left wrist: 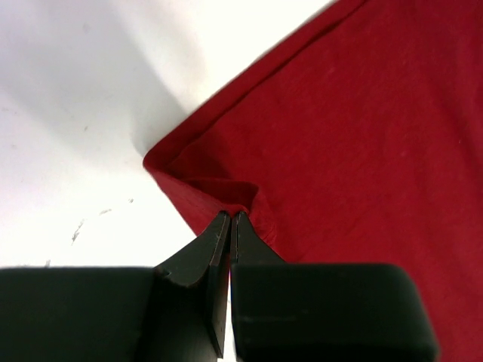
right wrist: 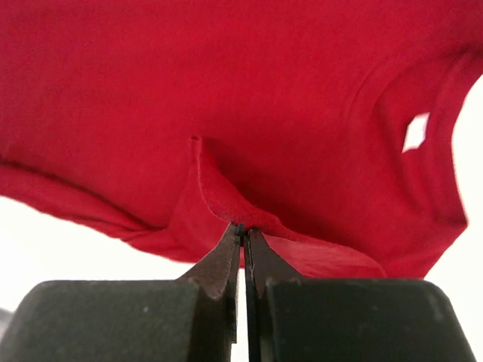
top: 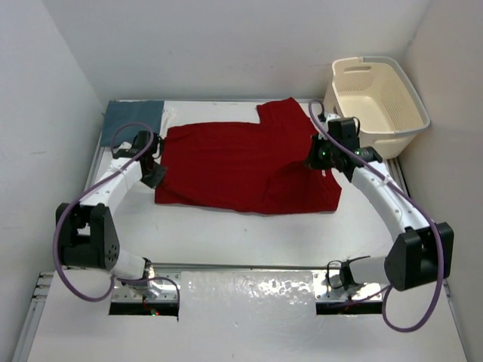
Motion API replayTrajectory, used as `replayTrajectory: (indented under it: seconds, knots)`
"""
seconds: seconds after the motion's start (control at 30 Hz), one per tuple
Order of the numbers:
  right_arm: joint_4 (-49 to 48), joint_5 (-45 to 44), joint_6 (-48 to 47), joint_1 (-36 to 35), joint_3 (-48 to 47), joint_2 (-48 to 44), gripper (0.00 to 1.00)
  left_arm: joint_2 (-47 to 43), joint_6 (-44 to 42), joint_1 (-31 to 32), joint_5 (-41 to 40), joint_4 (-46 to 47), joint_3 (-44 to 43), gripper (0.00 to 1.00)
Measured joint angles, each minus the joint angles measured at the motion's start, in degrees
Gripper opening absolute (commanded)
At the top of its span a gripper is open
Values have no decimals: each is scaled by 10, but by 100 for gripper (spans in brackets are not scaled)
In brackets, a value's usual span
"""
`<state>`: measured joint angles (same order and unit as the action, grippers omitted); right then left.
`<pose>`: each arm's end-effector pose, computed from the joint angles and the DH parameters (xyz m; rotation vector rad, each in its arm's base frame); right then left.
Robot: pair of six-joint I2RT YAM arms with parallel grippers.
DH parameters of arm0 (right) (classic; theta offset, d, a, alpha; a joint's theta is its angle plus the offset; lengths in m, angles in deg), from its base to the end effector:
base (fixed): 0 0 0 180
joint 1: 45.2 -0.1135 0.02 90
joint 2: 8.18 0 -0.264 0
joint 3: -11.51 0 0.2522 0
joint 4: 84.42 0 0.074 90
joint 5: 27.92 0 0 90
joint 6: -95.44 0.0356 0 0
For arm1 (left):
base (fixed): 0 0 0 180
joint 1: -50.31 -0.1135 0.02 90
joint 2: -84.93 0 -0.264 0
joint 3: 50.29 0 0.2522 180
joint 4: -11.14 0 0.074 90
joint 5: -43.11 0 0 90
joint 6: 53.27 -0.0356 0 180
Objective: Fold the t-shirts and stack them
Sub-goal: Grap the side of the flattened tshirt closest away from the robot with both arms, then fold the flattened tshirt in 1/3 of the way
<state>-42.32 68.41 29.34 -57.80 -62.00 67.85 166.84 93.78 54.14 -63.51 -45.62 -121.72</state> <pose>0.2783 0.0662 0.2818 0.1800 2.3802 0.4378 0.2727 -0.0081 0.2293 -1.2589 2.3386 0.0636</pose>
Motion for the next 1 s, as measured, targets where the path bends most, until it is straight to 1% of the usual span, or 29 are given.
replayTrajectory:
  seconds: [0.27, 0.57, 0.73, 1.0]
  knots:
    - [-39, -17, -41, 30, -70, 64, 0, 55, -15, -23, 13, 4, -50, 0]
    - [-69, -16, -74, 69, -95, 108, 0, 111, -20, -49, 23, 4, -108, 0]
    - [-77, -16, -93, 80, -127, 142, 0, 156, -26, -56, 26, 2, -135, 0]
    - [-101, -12, -126, 85, -181, 216, 0, 238, -43, -56, 29, 12, -203, 0]
